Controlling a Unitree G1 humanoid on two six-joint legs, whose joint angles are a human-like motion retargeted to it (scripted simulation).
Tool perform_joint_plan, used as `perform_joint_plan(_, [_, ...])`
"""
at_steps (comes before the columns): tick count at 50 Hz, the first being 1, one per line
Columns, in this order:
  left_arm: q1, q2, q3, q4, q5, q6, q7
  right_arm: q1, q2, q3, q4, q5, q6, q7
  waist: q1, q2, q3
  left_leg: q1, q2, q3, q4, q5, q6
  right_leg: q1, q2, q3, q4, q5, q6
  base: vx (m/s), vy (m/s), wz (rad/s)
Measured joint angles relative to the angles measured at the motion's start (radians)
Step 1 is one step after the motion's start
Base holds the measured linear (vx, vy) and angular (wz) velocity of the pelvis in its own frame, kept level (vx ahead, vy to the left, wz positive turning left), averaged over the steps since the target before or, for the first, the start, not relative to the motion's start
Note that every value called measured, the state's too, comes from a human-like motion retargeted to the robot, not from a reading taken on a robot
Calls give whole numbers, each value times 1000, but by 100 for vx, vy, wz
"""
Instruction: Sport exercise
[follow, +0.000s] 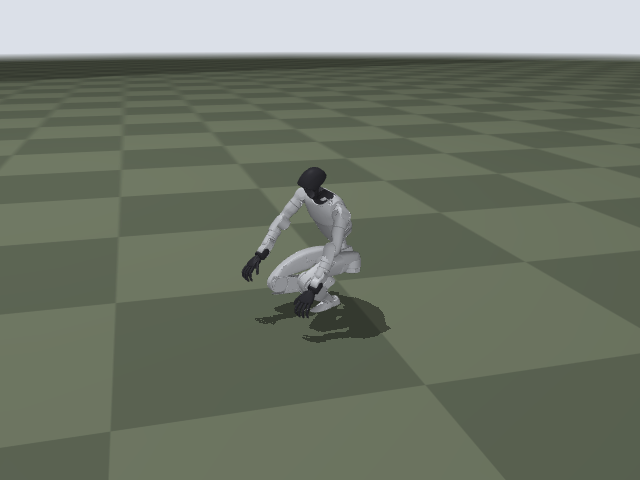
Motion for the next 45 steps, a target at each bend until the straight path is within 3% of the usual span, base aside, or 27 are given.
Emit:
perform_joint_plan(10, [-24,-18,6,-33,4,16,136,22,2,26,-50,-60,24,-82,28,45,0,0,-50,-10,151,0,-6,9,19,-16,142,165,49,9,-4,1])
perform_joint_plan(20, [-33,-89,74,-50,-2,17,179,47,-62,-1,-101,-131,28,-106,31,99,0,0,-142,-45,161,0,-82,93,8,-31,141,177,76,9,0,23])
perform_joint_plan(28, [34,-204,154,-69,14,-11,102,74,-132,-74,-83,-214,11,-73,6,186,0,0,-255,-127,98,0,-171,177,2,-78,47,168,89,9,0,40])
perform_joint_plan(33, [204,-277,179,-51,44,-39,-13,180,-137,-97,-31,-271,-12,17,-18,230,-96,0,-324,-187,20,0,-229,193,6,-95,-44,173,103,11,-1,36])
perform_joint_plan(35, [271,-269,191,-41,51,-49,-75,212,-156,-105,-18,-289,-29,78,-21,269,-138,0,-307,-199,10,0,-204,114,-3,-137,-101,297,70,1,2,-12])
perform_joint_plan(40, [509,-274,249,-18,47,-56,-183,374,-147,-118,18,-329,-49,213,-12,282,-254,0,-323,-245,-40,4,-234,90,32,-146,-180,326,79,7,-1,-7])
perform_joint_plan(45, [738,-236,359,-8,4,-51,-256,557,-128,-163,35,-348,-61,312,-12,278,-317,1,-331,-273,-110,130,-258,103,55,-147,-250,374,108,-1,0,1])
